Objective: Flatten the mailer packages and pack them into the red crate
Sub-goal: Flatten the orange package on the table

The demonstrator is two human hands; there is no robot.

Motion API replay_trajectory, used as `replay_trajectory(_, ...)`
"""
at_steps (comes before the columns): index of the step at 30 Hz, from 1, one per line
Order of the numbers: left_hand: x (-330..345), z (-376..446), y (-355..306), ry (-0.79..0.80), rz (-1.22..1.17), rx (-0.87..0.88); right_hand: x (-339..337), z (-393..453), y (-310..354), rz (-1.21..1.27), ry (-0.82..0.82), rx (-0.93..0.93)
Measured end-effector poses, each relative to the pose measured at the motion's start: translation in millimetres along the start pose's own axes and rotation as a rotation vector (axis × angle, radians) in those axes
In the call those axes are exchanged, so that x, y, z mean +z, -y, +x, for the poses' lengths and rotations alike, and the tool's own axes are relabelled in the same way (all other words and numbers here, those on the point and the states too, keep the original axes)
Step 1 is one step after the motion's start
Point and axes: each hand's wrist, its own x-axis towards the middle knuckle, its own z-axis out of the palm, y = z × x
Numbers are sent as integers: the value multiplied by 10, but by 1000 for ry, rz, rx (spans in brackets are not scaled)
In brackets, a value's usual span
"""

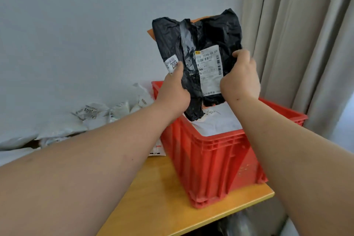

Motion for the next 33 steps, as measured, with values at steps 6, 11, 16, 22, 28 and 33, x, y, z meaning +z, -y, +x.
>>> replay_trajectory(6,362,-4,70,267,506,-97,83,-34,-510,-517,289,30)
replay_trajectory(11,356,-72,83,383,757,-126,270,-156,-546,-786,470,-32)
replay_trajectory(16,12,-129,515,85,541,-106,527,-285,-33,-548,364,-162)
replay_trajectory(22,-628,-431,1384,123,464,-389,990,-763,719,-358,325,-472)
replay_trajectory(28,-1102,-751,2143,161,447,-546,1585,-1274,922,-369,642,-527)
replay_trajectory(33,-1286,-854,2573,200,431,-605,2064,-1575,824,-522,982,-423)
